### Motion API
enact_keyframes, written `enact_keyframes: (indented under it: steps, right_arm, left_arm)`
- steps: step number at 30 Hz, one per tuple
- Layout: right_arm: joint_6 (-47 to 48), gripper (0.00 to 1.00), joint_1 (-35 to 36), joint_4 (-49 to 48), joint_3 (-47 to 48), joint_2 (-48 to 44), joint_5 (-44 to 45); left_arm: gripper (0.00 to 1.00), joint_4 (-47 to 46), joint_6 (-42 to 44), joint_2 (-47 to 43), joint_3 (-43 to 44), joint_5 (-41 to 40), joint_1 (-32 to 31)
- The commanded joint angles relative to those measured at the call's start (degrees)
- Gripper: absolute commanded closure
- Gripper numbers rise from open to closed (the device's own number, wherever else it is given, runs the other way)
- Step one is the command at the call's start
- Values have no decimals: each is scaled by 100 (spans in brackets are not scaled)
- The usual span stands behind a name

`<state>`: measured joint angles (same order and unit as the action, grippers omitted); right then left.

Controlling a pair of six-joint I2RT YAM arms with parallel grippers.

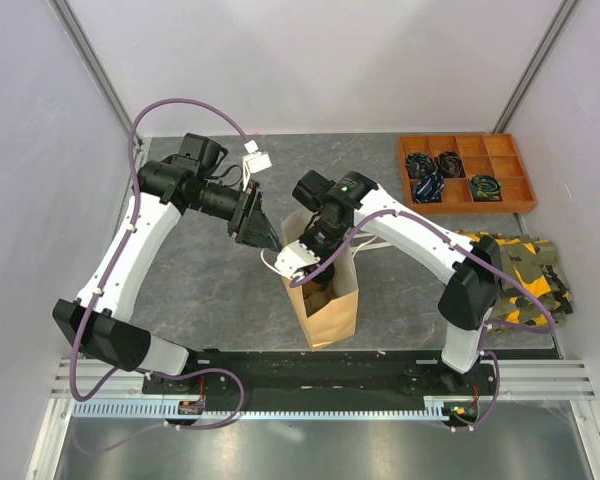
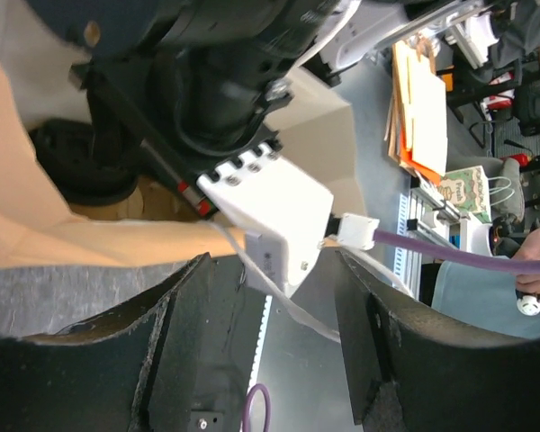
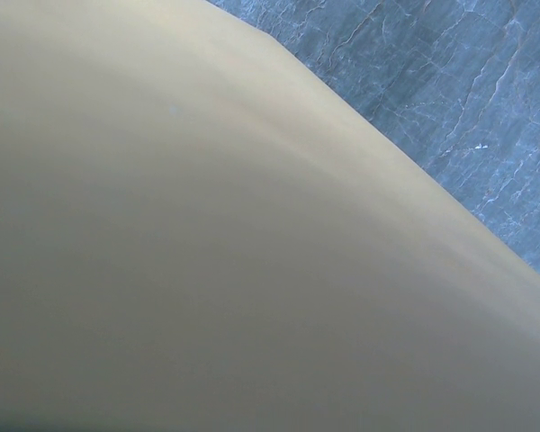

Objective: Pack the takeout coffee

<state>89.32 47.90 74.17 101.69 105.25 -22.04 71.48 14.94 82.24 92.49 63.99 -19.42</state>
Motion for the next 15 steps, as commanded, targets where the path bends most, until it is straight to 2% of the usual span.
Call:
enact_keyframes:
  steps: [1,2,4,6,8,10,14,15]
  right_arm:
    - [112,97,9,-17,0,-154,-11]
    - [103,96,0,-25,0,-154,-11]
    - [103,97,9,-34,9,-145,7]
    - [95,97,9,-52,0,-137,33]
    - [86,96,9,-61,0,-137,42]
    - [77,97,0,-87,9,-136,51]
    - [59,97,0,-122,9,-145,60]
    - [59,97,9,-122,9,-154,60]
  left_arm:
    - [37,234,369,-41,-99,-255,-27]
    - [38,261,430,-41,-108,-246,-27]
    - [47,339,518,-32,-99,-194,-27]
    - [61,427,650,-32,-91,-115,-18]
    - [70,533,790,-41,-91,-53,-27]
    - [71,647,905,-15,-108,-35,-9]
    - [54,762,1002,56,-108,-62,0]
    - [54,762,1011,56,-108,-79,-9]
